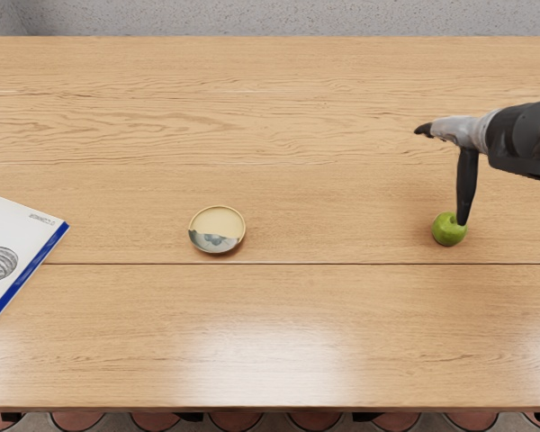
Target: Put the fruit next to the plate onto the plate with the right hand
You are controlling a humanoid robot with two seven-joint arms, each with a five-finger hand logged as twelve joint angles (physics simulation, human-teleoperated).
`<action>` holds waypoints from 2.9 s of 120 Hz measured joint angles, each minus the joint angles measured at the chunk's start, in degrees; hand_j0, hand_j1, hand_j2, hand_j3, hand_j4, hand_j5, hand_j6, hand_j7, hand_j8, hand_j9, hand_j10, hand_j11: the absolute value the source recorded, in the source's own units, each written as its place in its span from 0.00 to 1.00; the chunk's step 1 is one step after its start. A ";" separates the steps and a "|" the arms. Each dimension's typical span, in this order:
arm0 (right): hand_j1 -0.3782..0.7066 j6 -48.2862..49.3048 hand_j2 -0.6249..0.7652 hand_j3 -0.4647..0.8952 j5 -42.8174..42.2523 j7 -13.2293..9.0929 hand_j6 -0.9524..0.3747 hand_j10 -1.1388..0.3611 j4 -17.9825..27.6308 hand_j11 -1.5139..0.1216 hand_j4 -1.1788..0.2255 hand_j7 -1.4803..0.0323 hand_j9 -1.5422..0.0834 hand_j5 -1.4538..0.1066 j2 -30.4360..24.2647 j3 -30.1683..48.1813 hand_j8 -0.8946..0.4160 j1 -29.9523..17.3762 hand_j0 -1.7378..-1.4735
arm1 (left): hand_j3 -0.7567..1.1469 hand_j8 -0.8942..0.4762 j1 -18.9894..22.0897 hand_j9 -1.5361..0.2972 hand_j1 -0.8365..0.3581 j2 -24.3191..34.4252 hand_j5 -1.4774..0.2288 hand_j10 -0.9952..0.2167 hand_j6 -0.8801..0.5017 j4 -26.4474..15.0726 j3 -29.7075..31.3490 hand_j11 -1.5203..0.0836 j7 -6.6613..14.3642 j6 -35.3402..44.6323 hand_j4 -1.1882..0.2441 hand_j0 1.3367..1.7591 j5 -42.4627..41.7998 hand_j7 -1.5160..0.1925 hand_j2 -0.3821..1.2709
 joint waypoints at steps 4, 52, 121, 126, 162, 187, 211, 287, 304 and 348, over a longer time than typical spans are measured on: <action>0.03 -1.75 0.45 0.34 -0.34 0.00 0.71 0.76 1.58 0.93 0.84 0.98 0.95 0.93 -0.73 -1.14 0.68 0.05 0.30 | 0.40 0.64 -0.05 0.82 0.97 0.00 0.85 0.80 0.62 0.00 0.02 0.93 0.00 0.00 0.82 0.76 0.00 0.87 0.23; 0.13 -18.07 0.44 0.34 -8.70 0.00 0.64 0.69 9.65 0.85 0.77 0.90 0.87 0.85 -4.95 -5.25 0.61 -7.63 0.30 | 0.40 0.64 0.04 0.82 0.97 0.00 0.85 0.80 0.62 0.01 0.04 0.93 0.00 0.00 0.82 0.76 0.00 0.87 0.23; 0.28 -32.62 0.42 0.34 -14.63 0.00 0.54 0.60 7.07 0.74 0.67 0.78 0.76 0.74 -2.03 -5.78 0.50 -17.44 0.30 | 0.40 0.64 -0.22 0.82 0.97 0.00 0.85 0.81 0.62 -0.07 0.12 0.93 0.00 0.00 0.82 0.76 0.00 0.87 0.23; 0.29 -32.66 0.42 0.34 -14.72 0.00 0.54 0.60 6.58 0.74 0.67 0.78 0.76 0.74 -1.70 -5.70 0.50 -17.72 0.30 | 0.40 0.64 -0.25 0.82 0.97 0.00 0.85 0.80 0.62 -0.07 0.13 0.93 0.00 0.00 0.82 0.76 0.00 0.87 0.23; 0.30 -32.73 0.41 0.34 -15.46 0.00 0.53 0.59 2.41 0.73 0.66 0.76 0.75 0.72 0.32 -5.31 0.49 -20.09 0.30 | 0.40 0.64 -1.42 0.82 0.97 0.00 0.85 0.81 0.62 -0.11 0.16 0.93 0.00 0.00 0.82 0.76 0.00 0.87 0.23; 0.33 -32.74 0.41 0.34 -15.67 0.00 0.51 0.57 0.74 0.71 0.64 0.74 0.73 0.70 2.16 -5.02 0.47 -20.99 0.30 | 0.40 0.64 -1.63 0.82 0.97 0.00 0.85 0.81 0.62 -0.10 0.16 0.93 0.00 0.00 0.82 0.76 0.00 0.87 0.23; 0.37 -32.74 0.41 0.34 -15.72 0.00 0.48 0.55 0.00 0.68 0.62 0.71 0.70 0.67 2.94 -4.98 0.44 -21.84 0.30 | 0.40 0.64 -1.54 0.82 0.97 0.00 0.85 0.80 0.62 -0.09 0.09 0.93 0.00 0.00 0.82 0.76 0.00 0.87 0.23; 0.44 -32.74 0.40 0.34 -15.70 0.00 0.43 0.51 -0.28 0.63 0.57 0.66 0.65 0.62 5.02 -4.10 0.40 -22.00 0.30 | 0.40 0.64 -1.02 0.82 0.97 0.00 0.85 0.81 0.62 -0.10 0.02 0.93 0.00 0.00 0.82 0.76 0.00 0.87 0.23; 0.46 -32.74 0.39 0.34 -15.70 0.00 0.42 0.50 -0.29 0.61 0.56 0.64 0.64 0.60 5.08 -4.09 0.38 -22.18 0.30 | 0.40 0.64 -1.02 0.82 0.97 0.00 0.85 0.81 0.62 -0.11 -0.01 0.93 0.00 0.00 0.82 0.76 0.00 0.87 0.23; 0.52 -32.72 0.41 0.34 -15.81 0.00 0.37 0.45 -0.36 0.56 0.51 0.58 0.58 0.55 5.18 -4.17 0.33 -22.38 0.31 | 0.40 0.64 -0.93 0.82 0.97 0.00 0.85 0.81 0.62 -0.11 -0.02 0.93 0.00 0.00 0.82 0.76 0.00 0.87 0.23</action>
